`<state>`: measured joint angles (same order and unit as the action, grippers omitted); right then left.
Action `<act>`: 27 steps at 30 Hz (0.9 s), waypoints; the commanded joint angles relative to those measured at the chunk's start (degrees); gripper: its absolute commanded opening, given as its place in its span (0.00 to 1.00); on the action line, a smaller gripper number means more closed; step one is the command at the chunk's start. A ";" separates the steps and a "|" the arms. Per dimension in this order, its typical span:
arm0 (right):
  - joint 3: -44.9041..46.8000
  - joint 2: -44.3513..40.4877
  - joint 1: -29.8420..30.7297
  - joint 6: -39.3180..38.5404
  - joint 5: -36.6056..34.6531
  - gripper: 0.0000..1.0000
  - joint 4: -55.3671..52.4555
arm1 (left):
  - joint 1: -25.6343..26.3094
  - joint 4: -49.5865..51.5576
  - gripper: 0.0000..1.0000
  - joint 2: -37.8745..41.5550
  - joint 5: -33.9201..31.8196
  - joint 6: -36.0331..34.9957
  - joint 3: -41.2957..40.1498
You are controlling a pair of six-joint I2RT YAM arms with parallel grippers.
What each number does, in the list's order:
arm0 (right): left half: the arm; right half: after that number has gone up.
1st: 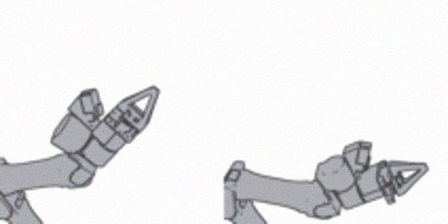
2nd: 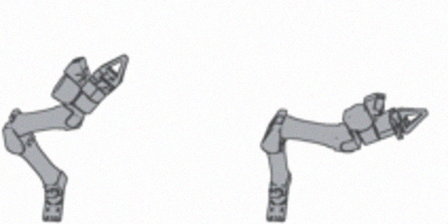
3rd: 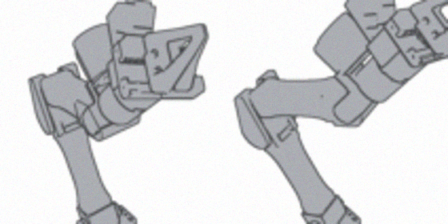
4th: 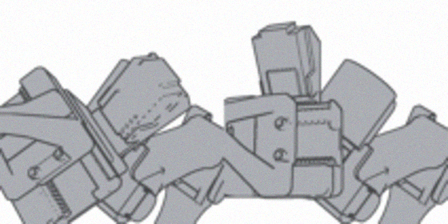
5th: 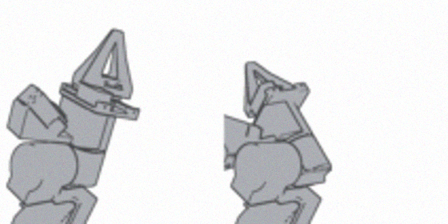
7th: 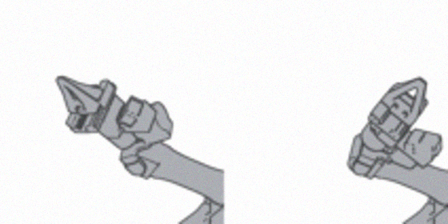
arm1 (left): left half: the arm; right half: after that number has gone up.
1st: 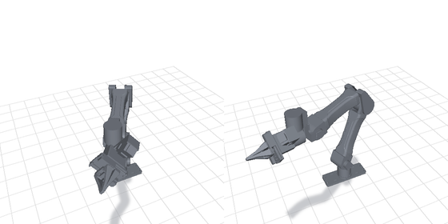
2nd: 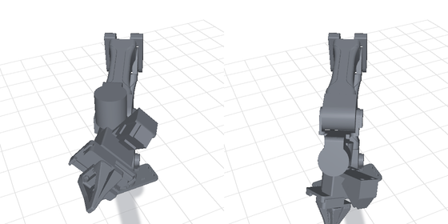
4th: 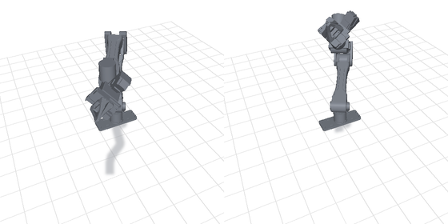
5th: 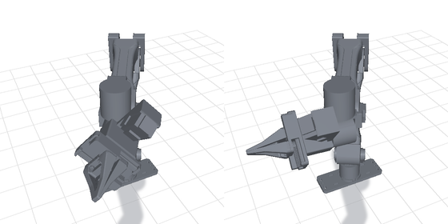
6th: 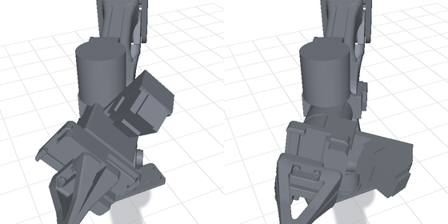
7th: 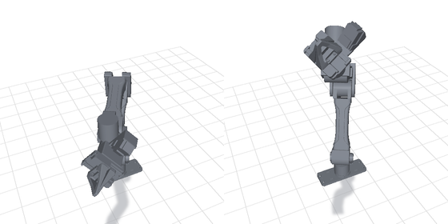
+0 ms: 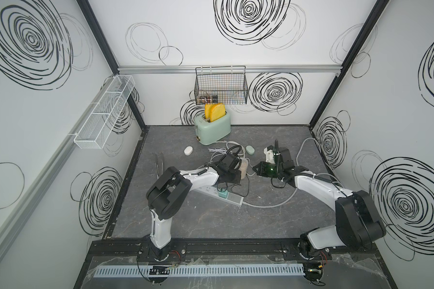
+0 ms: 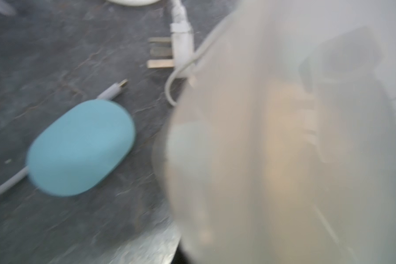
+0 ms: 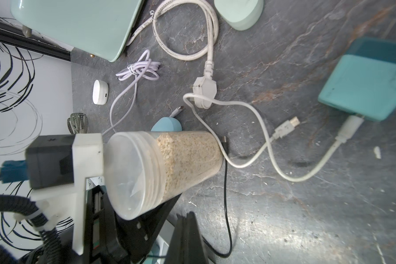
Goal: Charge the bluetooth headset
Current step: Move the distractor to the center of the board.
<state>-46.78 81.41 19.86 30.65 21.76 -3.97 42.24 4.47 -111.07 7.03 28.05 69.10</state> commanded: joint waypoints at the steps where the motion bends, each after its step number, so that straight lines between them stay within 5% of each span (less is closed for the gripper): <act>1: 1.79 -2.67 -0.76 -0.92 0.89 0.03 -2.40 | 0.99 -4.47 0.11 -2.55 3.24 -0.31 2.53; 8: 4.62 -3.18 -1.35 -1.82 3.34 0.04 -0.92 | 0.28 -2.50 0.12 0.23 3.34 0.26 1.51; 17: 7.81 0.00 3.31 -0.88 4.34 0.04 8.23 | -3.12 5.72 0.13 16.53 1.43 0.75 -10.39; 27: 14.06 6.16 9.26 11.04 -0.63 0.04 28.95 | -7.36 7.11 0.15 30.61 2.87 -0.02 -15.88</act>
<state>-35.59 86.85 28.38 35.51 24.10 14.20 35.57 11.16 -83.40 9.43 28.14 53.95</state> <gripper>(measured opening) 0.052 0.153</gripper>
